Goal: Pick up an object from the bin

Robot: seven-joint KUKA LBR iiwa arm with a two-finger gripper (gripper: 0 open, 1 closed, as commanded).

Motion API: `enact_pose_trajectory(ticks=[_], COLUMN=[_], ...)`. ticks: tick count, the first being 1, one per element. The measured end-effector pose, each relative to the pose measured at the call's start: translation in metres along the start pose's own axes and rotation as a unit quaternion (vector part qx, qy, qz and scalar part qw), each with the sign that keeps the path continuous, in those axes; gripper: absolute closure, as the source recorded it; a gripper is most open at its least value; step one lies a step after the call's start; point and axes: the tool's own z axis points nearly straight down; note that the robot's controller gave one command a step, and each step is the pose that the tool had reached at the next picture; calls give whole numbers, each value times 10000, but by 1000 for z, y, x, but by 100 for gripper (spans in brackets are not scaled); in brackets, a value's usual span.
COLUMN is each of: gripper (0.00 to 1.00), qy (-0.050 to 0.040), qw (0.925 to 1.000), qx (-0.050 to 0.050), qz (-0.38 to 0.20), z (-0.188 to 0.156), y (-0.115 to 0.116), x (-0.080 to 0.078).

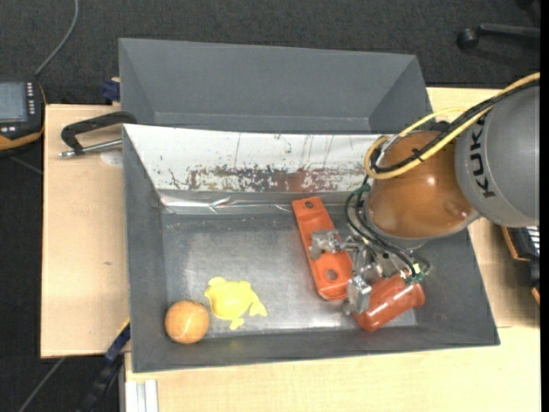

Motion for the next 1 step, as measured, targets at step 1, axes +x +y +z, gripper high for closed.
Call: enact_pose_trajectory(ticks=[1], gripper=[100], qy=[67], qw=[9855], qx=[-28], qz=[1696], z=[21], y=[-10], x=[-2])
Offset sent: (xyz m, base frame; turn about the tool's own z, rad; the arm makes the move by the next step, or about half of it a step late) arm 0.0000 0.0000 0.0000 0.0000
